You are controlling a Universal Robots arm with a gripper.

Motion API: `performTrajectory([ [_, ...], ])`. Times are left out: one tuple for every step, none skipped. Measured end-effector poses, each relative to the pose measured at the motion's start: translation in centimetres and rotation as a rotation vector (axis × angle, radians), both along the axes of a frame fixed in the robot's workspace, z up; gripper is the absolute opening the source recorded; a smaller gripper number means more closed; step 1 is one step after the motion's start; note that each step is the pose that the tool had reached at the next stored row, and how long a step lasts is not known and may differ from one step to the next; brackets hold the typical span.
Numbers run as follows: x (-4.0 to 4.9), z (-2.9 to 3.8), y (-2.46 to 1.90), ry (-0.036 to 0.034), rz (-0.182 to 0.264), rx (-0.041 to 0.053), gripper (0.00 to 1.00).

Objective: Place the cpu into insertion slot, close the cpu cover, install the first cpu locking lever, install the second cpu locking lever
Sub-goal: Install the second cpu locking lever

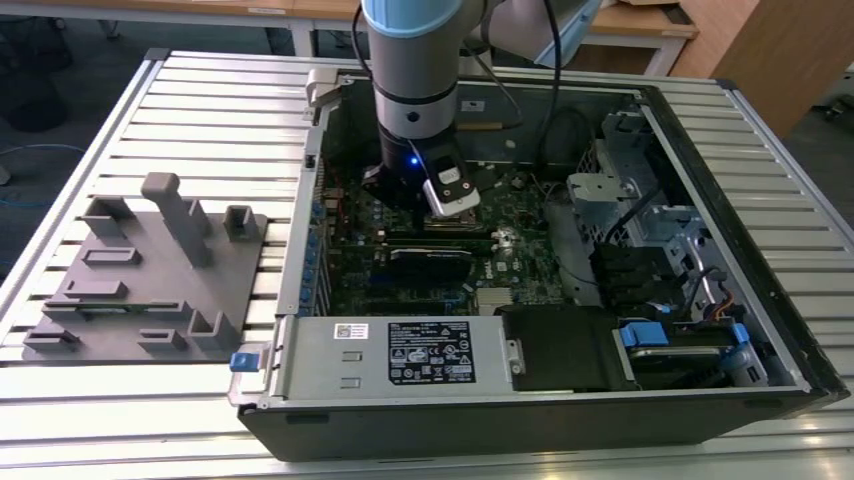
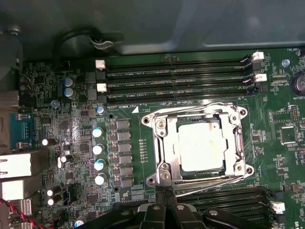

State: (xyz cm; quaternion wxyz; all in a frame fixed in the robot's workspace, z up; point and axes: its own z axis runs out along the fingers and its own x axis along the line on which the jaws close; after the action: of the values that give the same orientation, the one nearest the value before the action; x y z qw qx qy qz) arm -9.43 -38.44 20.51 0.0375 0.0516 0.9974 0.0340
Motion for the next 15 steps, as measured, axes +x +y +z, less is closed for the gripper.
performTrajectory([
  [-0.03, -0.03, -0.06, 0.0001, 0.000, 0.0011, 0.10],
  [-0.04, -0.07, -0.13, 0.0001, 0.000, 0.0023, 0.10],
  [-0.06, -0.10, -0.20, 0.0001, 0.000, 0.0033, 0.10],
  [-0.09, -0.13, -0.25, 0.0001, 0.000, 0.0046, 0.10],
  [-0.13, -0.15, -0.30, 0.0001, 0.000, 0.0069, 0.10],
  [-0.16, -0.16, -0.34, 0.0001, 0.000, 0.0101, 0.10],
  [-0.21, -0.17, -0.38, 0.0001, 0.000, 0.0140, 0.10],
  [-0.26, -0.19, -0.42, 0.0001, 0.000, 0.0186, 0.10],
  [-0.30, -0.20, -0.45, 0.0001, 0.000, 0.0239, 0.10],
  [-0.33, -0.21, -0.49, 0.0001, 0.000, 0.0290, 0.10],
  [-0.36, -0.24, -0.52, 0.0001, 0.000, 0.0334, 0.10],
  [-0.37, -0.26, -0.55, 0.0000, 0.000, 0.0369, 0.10],
  [-0.39, -0.29, -0.57, 0.0001, 0.000, 0.0395, 0.10],
  [-0.41, -0.33, -0.60, 0.0001, 0.000, 0.0414, 0.10],
  [-0.43, -0.37, -0.62, 0.0001, 0.000, 0.0430, 0.10],
])
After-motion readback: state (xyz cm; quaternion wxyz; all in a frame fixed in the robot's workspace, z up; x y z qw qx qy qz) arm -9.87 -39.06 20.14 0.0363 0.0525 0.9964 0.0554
